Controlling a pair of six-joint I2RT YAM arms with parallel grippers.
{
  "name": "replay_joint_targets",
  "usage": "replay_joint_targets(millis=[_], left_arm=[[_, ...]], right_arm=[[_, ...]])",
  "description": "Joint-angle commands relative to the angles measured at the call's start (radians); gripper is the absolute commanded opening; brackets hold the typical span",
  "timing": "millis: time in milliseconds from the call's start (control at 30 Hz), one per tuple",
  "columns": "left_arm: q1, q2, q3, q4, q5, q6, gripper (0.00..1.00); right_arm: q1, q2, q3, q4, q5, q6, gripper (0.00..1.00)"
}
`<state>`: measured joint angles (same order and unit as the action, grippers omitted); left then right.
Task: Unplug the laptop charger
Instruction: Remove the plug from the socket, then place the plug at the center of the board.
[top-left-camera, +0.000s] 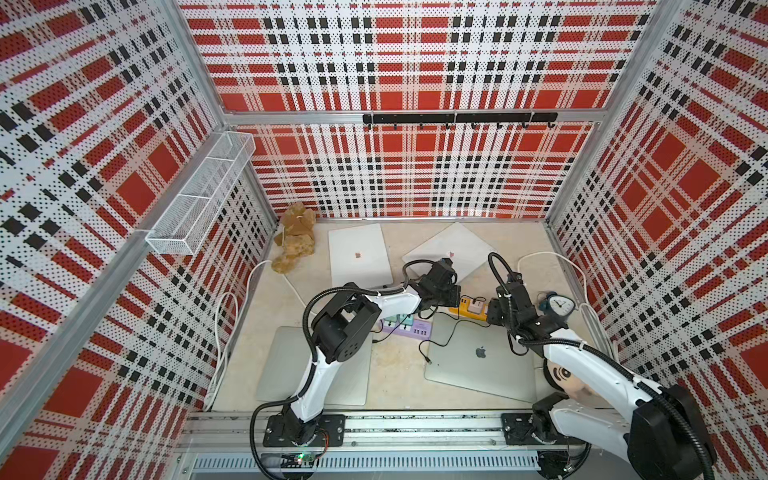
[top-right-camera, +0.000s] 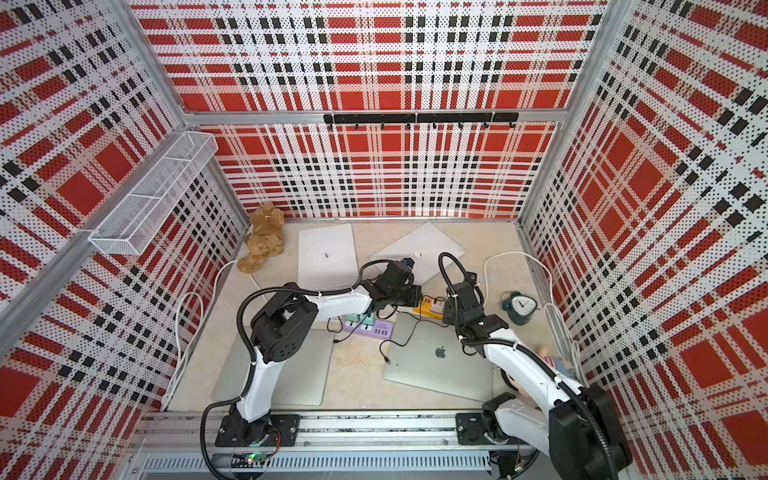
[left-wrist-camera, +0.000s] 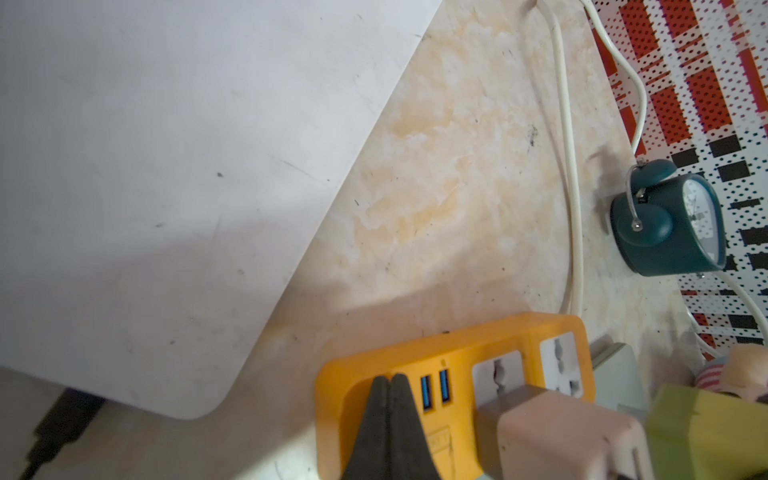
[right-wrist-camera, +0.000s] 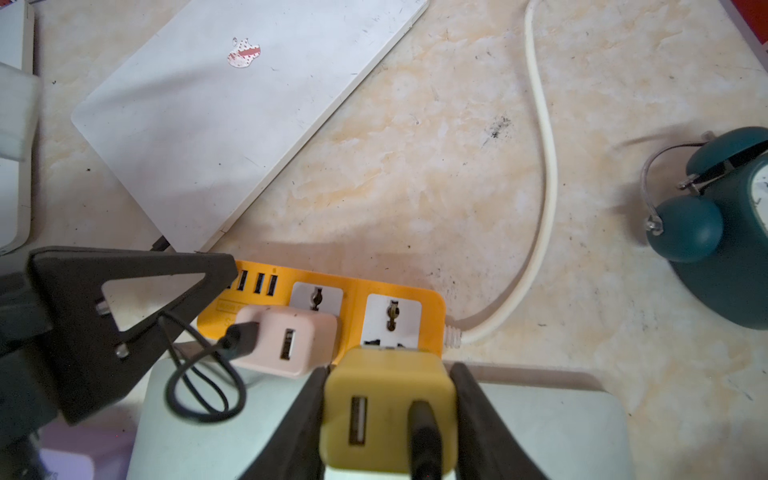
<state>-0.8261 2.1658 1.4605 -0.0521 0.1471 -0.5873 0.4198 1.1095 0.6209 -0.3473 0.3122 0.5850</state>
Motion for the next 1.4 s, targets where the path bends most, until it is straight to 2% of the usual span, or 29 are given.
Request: replay_joint_targets(millis=[0, 667, 1000, 1167, 1367], left_arm=[[-0.018, 0.017, 0.003, -0.126, 0.034, -0.004, 0.00], [-0.001, -0.087, 0.023, -0.127, 0.021, -0.014, 0.00], [0.019, -0.143, -0.004, -0.105, 0.029, -0.017, 0.00], [0.073, -0.230, -0.074, -0.096, 0.029, -0.015, 0.00], [0.174, -0.418, -0.196, -0.094, 0.028, -0.014, 0.00]], right_arm=[[0.027, -0.032, 0.006, -0.024, 0.022, 0.006, 0.30], [0.197, -0.082, 0.023, -0.108, 0.123, 0.122, 0.30], [0.234, -0.112, 0.016, -0.094, 0.086, 0.126, 0.30], [0.274, -0.103, 0.019, -0.067, 0.064, 0.094, 0.31], [0.330, -0.075, 0.059, -0.041, 0.038, 0.000, 0.30]])
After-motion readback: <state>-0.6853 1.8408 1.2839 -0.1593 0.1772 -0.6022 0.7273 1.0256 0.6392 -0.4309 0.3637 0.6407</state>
